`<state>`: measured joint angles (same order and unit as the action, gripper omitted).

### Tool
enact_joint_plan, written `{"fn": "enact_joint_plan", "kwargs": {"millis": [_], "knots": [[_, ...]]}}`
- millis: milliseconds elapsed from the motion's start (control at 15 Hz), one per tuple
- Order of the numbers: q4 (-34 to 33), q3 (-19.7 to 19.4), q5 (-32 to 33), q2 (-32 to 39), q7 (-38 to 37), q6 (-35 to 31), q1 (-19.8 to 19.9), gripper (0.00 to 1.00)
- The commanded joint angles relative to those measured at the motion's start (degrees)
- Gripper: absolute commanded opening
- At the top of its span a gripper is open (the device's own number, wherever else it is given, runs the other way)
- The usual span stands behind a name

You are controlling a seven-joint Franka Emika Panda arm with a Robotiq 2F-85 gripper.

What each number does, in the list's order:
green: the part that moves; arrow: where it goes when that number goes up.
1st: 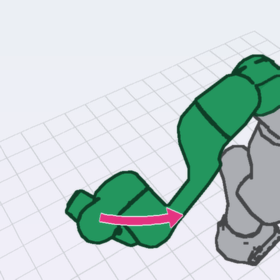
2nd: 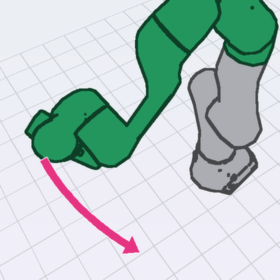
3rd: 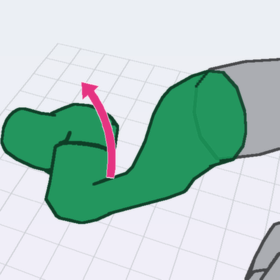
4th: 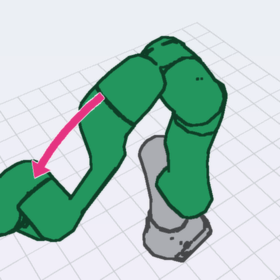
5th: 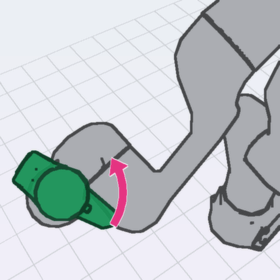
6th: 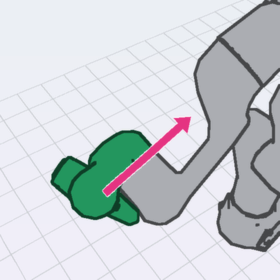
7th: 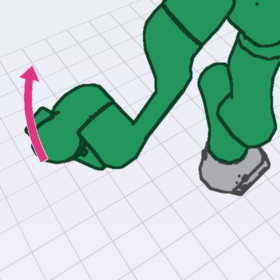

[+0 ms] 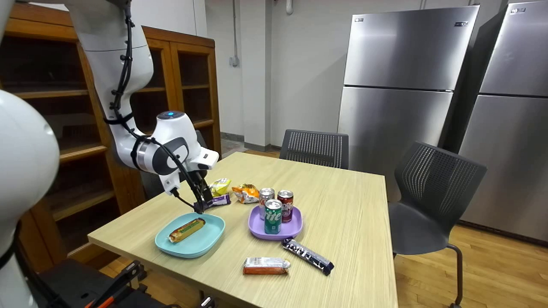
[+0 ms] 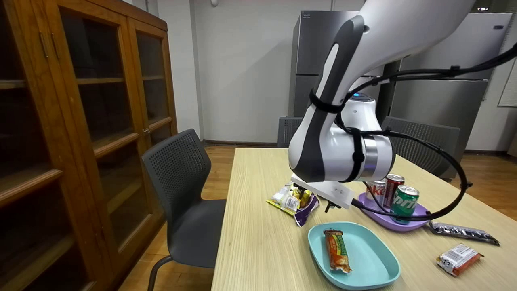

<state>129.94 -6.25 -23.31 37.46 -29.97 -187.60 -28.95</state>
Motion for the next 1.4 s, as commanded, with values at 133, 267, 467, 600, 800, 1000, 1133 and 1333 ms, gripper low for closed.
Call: {"fn": "enact_joint_plan", "kwargs": {"millis": [133, 267, 467, 600, 800, 1000, 1133, 1333], "knots": [[-1.9, 2.7, 0.0, 1.0, 1.9, 1.2, 3.2, 1.00], [-2.6, 3.1, 0.0, 1.7, 2.0, 1.4, 3.8, 1.00], [-3.7, 3.6, 0.1, 2.7, 2.0, 1.7, 4.5, 1.00], [-4.4, 3.9, 0.1, 3.5, 2.0, 1.9, 4.9, 1.00], [-5.5, 4.5, 0.3, 4.6, 2.2, 2.3, 5.6, 1.00], [-6.3, 4.9, 0.3, 5.3, 2.4, 2.6, 6.0, 1.00], [-6.7, 5.0, 0.3, 5.7, 2.4, 2.8, 6.1, 0.75], [-7.1, 5.2, 0.3, 6.0, 2.5, 2.9, 6.4, 0.58]]}}
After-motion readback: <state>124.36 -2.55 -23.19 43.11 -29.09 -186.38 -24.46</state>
